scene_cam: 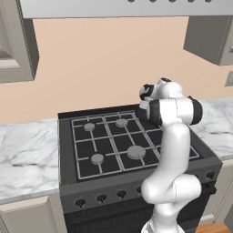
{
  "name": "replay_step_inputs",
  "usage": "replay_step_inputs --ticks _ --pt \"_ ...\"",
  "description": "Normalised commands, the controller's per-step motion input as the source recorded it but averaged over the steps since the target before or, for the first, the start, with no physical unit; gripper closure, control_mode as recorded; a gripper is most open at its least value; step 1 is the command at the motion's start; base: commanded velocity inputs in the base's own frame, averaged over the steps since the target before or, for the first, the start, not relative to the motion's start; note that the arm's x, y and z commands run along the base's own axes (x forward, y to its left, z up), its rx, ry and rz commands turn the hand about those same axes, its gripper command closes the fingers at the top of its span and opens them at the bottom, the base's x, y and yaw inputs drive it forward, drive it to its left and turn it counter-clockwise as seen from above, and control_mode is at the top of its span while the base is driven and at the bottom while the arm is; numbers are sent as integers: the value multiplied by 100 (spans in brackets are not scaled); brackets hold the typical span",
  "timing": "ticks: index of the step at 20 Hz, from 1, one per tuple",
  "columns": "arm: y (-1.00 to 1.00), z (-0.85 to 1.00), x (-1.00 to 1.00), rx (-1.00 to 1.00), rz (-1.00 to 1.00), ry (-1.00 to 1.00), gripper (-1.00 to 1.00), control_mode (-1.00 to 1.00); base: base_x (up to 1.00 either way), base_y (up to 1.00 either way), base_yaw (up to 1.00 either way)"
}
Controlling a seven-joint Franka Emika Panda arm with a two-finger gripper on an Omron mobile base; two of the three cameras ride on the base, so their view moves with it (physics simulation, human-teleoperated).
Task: Pick the croissant and place it on the pan. Then turn on the stove to warm the croissant.
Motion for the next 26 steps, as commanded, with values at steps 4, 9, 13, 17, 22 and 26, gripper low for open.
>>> replay_step_inputs --ticks 4,9,13,17,22,26 --pt "-16 -5 41 0 0 2 100 -100 0 0 0" --pt "-22 -5 39 0 0 0 100 -100 0 0 0" --pt "-16 -18 25 0 0 0 100 -100 0 0 0" --pt "-3 -37 15 0 0 0 100 -100 0 0 0" --pt "0 -40 12 0 0 0 -100 -100 0 0 0" --pt "0 -11 22 0 0 1 -100 -100 0 0 0"
